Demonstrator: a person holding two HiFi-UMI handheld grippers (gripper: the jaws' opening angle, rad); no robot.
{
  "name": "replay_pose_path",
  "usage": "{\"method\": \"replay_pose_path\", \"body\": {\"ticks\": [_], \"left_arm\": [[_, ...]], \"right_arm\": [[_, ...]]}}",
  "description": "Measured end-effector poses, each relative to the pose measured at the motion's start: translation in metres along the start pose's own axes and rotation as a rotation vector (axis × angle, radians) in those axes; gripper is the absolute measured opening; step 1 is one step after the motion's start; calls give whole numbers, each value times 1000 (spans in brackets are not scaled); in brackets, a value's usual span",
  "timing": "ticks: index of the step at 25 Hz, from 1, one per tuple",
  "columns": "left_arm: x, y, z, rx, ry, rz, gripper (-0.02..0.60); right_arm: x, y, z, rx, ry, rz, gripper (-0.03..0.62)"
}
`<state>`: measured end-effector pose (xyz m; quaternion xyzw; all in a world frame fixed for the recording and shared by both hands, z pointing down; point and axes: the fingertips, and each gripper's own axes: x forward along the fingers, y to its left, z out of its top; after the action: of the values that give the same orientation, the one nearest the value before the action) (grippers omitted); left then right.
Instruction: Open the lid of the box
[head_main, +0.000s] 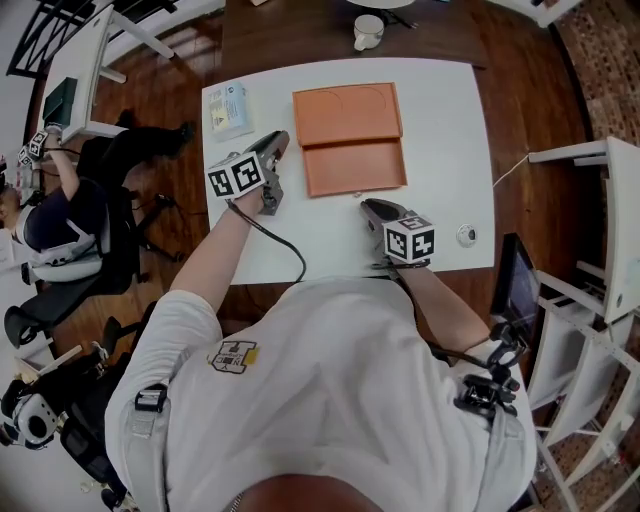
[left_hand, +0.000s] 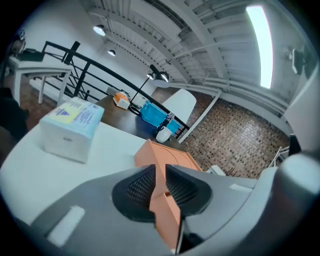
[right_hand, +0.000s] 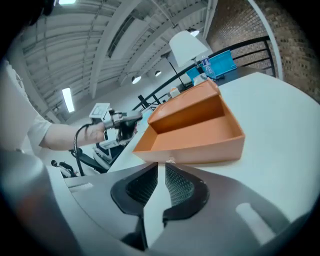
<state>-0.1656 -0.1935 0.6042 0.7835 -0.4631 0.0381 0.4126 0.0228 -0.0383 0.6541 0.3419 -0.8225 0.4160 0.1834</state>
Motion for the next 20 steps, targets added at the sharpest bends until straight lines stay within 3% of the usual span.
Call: {"method": "replay_pose_path", "body": {"ticks": [3,6,12,15,20], "left_arm": [[-52,-5,-41,-42,8,-73,39],[-91,-15,-101,-1,88,-87,0],[-97,-58,-199,31,269,-187,0],[-88,-69,-223,62,324,-214,0],[-82,-74,-225,77,327,-229,0]], "right_arm": [[-32,-3,-8,1,-84,24,3],[-55,-11,-29,31,-114,1,0],[-71,-22,-51,82,-162,-45,-2],[-71,-24,-52,76,-168,-57,-2],[-71,-21,-52,39,-162,-60,-2]]}}
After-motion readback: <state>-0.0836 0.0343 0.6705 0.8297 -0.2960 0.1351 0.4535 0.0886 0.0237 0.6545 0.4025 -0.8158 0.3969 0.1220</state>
